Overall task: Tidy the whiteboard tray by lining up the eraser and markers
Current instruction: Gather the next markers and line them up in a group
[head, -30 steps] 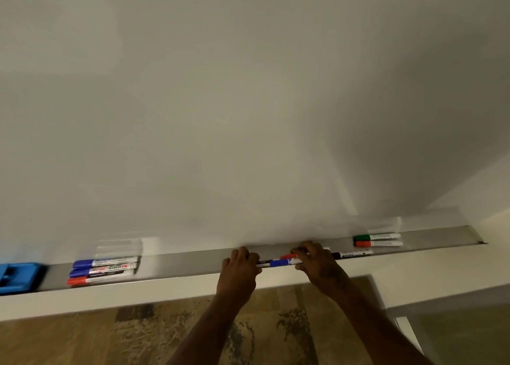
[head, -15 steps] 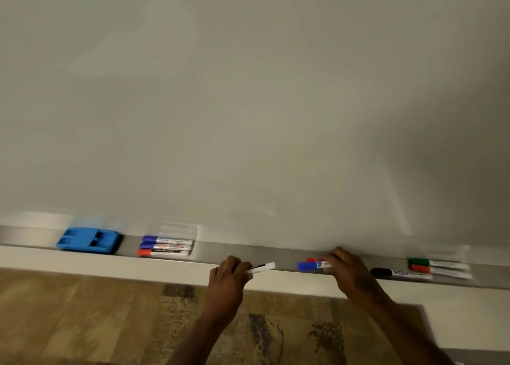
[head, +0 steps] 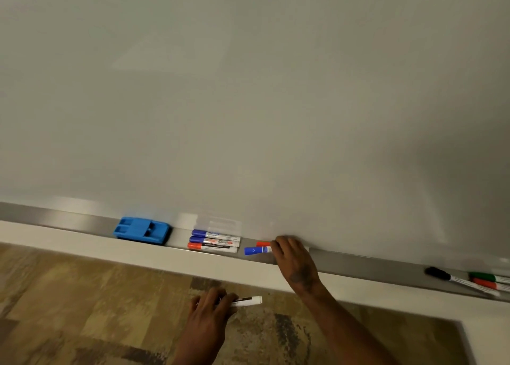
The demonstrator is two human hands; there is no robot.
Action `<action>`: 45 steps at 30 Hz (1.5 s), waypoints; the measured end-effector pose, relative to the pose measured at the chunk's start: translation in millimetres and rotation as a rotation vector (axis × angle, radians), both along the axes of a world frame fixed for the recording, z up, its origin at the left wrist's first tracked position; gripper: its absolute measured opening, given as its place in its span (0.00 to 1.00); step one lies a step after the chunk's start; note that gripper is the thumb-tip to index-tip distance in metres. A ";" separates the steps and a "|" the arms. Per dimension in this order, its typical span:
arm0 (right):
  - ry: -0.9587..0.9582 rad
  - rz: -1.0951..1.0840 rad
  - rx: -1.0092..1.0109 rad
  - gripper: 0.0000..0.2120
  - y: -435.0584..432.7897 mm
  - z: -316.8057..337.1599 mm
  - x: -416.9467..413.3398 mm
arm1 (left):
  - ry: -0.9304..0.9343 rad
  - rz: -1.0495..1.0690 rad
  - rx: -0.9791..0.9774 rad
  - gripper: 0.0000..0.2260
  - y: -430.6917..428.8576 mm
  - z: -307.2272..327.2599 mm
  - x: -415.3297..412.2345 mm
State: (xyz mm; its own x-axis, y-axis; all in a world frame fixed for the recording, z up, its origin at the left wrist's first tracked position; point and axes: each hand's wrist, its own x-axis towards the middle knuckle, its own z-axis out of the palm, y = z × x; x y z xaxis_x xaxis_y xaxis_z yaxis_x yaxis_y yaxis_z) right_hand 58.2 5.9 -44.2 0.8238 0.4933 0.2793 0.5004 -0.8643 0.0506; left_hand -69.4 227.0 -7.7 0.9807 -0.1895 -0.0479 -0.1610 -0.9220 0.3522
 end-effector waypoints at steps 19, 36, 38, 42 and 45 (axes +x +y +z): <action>0.081 -0.103 0.194 0.35 9.0 -9.1 -26.0 | -0.041 0.008 -0.027 0.18 40.6 6.7 10.5; 0.020 -0.077 0.157 0.13 6.7 -4.3 -3.4 | -0.022 0.019 -0.052 0.15 33.5 13.9 12.6; 0.031 -0.074 0.155 0.13 7.2 -5.3 -2.8 | -0.022 0.006 -0.050 0.16 33.3 11.6 13.6; 0.069 -0.065 0.222 0.17 7.0 6.8 -5.4 | -0.043 0.000 -0.046 0.21 30.5 7.6 16.7; 0.163 -0.096 0.428 0.16 8.3 24.8 -20.3 | -0.042 -0.012 -0.060 0.22 26.7 4.7 22.2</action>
State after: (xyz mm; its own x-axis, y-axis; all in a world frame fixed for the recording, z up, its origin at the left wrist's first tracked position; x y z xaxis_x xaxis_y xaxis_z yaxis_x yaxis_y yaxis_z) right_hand 37.9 14.2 -19.4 0.9099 0.2817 0.3045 0.3894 -0.8331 -0.3929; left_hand -47.2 253.7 -3.0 0.9792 -0.2027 0.0046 -0.1876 -0.8974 0.3993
